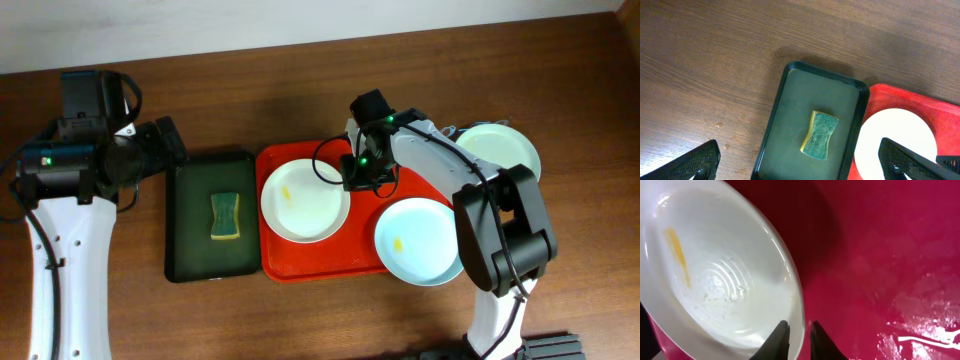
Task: Clean dirty plates on tray and stack at the side
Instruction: 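Slide the white plate left across the red tray with the right gripper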
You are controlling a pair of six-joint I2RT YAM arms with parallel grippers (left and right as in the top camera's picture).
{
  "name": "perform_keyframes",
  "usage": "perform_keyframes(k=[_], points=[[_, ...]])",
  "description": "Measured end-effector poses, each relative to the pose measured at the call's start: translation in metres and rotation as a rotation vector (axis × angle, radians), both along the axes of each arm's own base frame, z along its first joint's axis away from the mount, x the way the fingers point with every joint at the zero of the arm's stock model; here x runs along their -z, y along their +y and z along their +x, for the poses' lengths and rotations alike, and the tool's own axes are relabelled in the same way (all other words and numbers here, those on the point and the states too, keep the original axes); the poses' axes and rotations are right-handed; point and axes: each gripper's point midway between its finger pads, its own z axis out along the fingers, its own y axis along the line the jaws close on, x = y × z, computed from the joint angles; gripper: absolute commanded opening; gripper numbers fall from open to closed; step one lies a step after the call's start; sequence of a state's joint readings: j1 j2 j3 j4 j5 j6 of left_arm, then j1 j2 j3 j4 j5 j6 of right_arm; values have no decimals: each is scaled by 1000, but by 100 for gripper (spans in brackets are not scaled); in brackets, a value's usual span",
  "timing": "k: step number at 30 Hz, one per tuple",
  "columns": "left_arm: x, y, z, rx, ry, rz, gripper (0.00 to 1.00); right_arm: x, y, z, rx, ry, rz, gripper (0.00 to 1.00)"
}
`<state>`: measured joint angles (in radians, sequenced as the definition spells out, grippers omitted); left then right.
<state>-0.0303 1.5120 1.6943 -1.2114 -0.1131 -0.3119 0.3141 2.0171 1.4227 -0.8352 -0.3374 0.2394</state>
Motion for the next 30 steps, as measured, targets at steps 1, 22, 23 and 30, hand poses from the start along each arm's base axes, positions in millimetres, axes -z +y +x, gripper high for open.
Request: perform_keyframes(k=[1, 22, 23, 30], points=[[0, 0, 0, 0, 0, 0, 99, 0, -1, -2, 0, 7, -6, 21], [0, 0, 0, 0, 0, 0, 99, 14, 2, -1, -27, -50, -72, 4], [0, 0, 0, 0, 0, 0, 99, 14, 1, -4, -27, -37, -77, 4], [0, 0, 0, 0, 0, 0, 99, 16, -8, -31, 19, 91, -113, 4]])
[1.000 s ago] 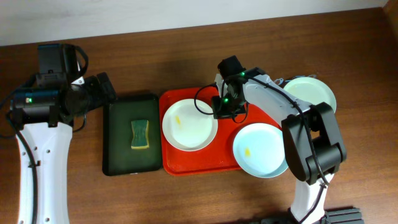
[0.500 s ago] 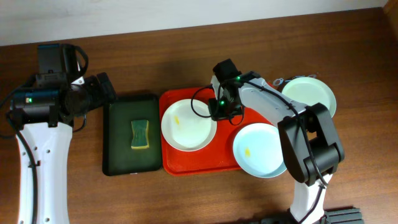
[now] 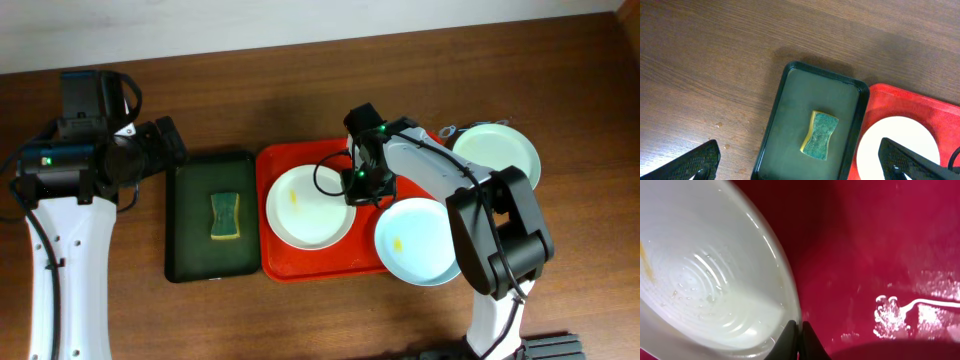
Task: Clean dirty plates on tray and stack at the side
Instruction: 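Slide the white plate left across the red tray with the right gripper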
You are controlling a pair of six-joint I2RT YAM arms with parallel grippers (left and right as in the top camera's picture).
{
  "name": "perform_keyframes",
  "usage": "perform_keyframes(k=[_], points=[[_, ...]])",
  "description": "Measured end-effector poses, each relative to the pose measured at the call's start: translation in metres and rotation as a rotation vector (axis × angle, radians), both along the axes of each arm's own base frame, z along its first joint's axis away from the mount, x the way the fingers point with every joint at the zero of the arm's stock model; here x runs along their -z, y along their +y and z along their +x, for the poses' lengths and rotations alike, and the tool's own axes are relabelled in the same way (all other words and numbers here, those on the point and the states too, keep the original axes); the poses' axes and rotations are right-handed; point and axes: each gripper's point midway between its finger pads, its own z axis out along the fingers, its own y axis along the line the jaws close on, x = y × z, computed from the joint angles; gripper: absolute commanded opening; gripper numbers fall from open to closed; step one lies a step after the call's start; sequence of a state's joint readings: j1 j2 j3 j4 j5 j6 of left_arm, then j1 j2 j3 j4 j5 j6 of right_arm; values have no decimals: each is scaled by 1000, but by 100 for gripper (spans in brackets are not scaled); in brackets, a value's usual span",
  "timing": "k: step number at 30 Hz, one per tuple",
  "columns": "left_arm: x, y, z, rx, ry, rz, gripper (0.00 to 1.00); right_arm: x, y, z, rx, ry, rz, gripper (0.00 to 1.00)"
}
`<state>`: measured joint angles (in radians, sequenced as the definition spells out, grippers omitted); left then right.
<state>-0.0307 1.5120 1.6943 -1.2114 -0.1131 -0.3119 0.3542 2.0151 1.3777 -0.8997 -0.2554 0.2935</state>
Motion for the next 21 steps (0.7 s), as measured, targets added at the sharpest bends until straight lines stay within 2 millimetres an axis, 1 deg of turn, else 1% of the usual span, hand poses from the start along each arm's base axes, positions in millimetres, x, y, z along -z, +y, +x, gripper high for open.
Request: perform_keyframes(k=[21], points=[[0, 0, 0, 0, -2, 0, 99, 0, -1, -3, 38, 21, -7, 4]])
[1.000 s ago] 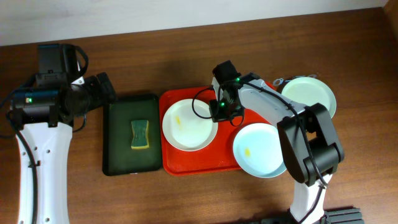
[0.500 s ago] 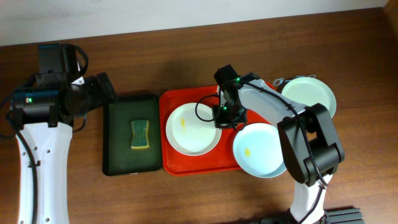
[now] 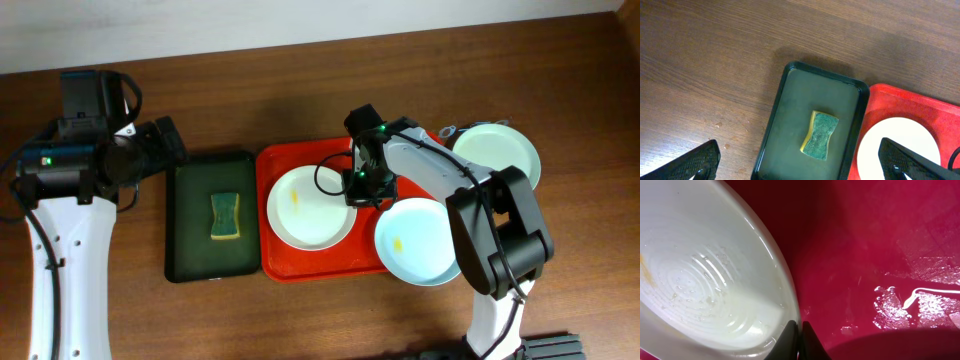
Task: Clean dirty plates on tray and stack at the side
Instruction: 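Slide the white plate left across the red tray with the right gripper, then lower left gripper onto the sponge on the green tray and grasp it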
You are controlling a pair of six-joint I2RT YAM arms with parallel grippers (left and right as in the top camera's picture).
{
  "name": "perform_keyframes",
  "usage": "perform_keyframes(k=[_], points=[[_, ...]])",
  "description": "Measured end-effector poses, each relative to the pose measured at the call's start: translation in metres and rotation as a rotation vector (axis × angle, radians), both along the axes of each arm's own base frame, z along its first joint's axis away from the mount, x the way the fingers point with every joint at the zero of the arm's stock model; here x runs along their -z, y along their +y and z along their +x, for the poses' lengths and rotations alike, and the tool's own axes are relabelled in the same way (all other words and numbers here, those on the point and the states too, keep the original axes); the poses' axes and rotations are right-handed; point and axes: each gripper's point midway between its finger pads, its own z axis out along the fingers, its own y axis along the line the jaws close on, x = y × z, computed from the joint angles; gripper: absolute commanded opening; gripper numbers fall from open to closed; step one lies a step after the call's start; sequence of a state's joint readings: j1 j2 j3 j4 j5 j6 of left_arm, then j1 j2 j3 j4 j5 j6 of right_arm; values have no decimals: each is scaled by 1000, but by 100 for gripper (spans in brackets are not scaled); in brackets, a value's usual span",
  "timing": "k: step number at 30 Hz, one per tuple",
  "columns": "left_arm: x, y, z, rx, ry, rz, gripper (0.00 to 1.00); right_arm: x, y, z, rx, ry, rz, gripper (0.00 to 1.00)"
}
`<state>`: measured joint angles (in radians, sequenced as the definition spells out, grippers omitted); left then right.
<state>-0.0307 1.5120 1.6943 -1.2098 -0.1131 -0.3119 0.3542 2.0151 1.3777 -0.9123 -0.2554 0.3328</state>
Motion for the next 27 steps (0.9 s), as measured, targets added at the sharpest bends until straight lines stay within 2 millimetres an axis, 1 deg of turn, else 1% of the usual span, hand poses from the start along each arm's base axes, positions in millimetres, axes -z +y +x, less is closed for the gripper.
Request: perform_keyframes(k=[4, 5, 7, 8, 9, 13, 14, 15, 18, 19, 20, 22, 24, 25, 27], points=[[-1, 0, 1, 0, -5, 0, 99, 0, 0, 0, 0, 0, 0, 4], [2, -1, -3, 4, 16, -7, 99, 0, 0, 0, 1, 1, 0, 4], [12, -8, -21, 20, 98, -42, 100, 0, 0, 0, 1, 1, 0, 4], [15, -10, -26, 25, 125, -53, 100, 0, 0, 0, 1, 1, 0, 4], [22, -13, -35, 34, 167, -68, 99, 0, 0, 0, 1, 2, -1, 4], [58, -20, -50, 55, 279, -80, 99, 0, 0, -1, 1, 3, -1, 4], [69, -22, -50, 60, 291, -79, 99, 0, 0, -1, 1, 4, -1, 4], [84, -23, -52, 64, 316, -81, 98, 0, 0, -1, 1, 5, -2, 4], [108, -24, -52, 73, 336, -77, 75, 0, 0, -1, 1, 6, -2, 4], [112, -24, -51, 80, 335, -74, 70, 0, -1, -1, 1, 6, -2, 4], [118, -24, -52, 85, 340, -72, 69, 0, 0, -1, 1, 6, -2, 4], [122, -24, -53, 98, 351, -67, 70, 0, -1, -2, 1, 6, -2, 4], [129, -24, -54, 99, 388, -66, 76, 0, 0, -1, 1, 6, -2, 4], [140, -23, -59, 97, 456, -64, 77, 0, 0, -1, 1, 6, -2, 4], [150, -21, -64, 94, 565, -53, 74, 0, 0, -1, 1, 5, -2, 4]])
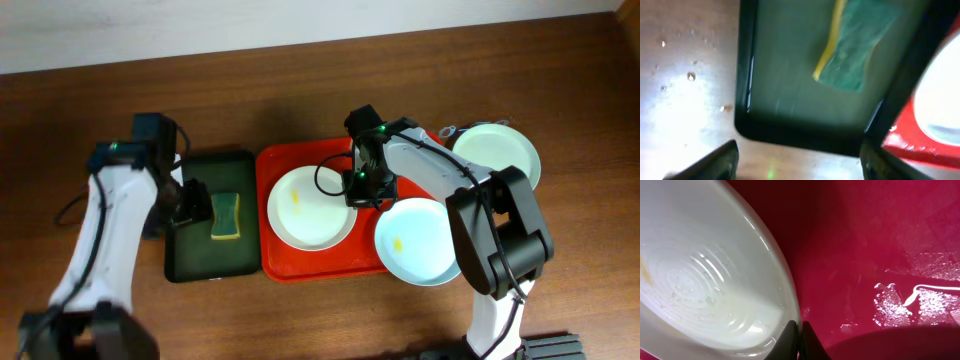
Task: Clean dirty plates on tray and stack at the side
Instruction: 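Lower left gripper onto the sponge on the green tray and grasp it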
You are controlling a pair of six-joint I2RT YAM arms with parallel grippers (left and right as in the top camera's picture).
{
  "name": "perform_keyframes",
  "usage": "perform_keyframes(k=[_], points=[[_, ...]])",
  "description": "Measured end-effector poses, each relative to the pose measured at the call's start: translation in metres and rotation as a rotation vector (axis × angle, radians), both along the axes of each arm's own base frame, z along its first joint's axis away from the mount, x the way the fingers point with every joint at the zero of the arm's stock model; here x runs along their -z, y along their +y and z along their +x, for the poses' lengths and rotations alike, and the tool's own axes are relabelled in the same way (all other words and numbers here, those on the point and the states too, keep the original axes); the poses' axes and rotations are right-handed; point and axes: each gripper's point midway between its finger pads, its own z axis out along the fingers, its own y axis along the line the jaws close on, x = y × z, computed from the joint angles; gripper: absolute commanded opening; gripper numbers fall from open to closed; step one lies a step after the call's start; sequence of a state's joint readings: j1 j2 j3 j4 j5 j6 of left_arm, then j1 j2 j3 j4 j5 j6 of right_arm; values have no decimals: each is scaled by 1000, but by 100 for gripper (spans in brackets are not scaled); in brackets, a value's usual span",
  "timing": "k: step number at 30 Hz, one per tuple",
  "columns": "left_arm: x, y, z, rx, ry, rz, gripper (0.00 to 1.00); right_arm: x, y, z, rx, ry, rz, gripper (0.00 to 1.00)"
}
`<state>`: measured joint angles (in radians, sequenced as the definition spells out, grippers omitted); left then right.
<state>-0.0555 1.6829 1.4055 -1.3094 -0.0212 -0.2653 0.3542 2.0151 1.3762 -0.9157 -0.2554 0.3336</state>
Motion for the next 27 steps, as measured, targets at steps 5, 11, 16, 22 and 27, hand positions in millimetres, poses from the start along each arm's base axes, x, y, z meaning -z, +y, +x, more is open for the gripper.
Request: perform_keyframes(k=[5, 11, 16, 22, 27], points=[[28, 0, 21, 7, 76, 18, 68, 0, 0, 0, 1, 1, 0, 4], [34, -4, 37, 9, 30, 4, 68, 0, 0, 0, 0, 0, 0, 4], [34, -7, 48, 9, -15, -11, 71, 0, 0, 0, 0, 0, 0, 4], [40, -21, 51, 95, -17, -12, 60, 0, 0, 0, 0, 0, 0, 4], [74, -52, 50, 236, 53, -8, 66, 0, 0, 0, 0, 1, 0, 4]])
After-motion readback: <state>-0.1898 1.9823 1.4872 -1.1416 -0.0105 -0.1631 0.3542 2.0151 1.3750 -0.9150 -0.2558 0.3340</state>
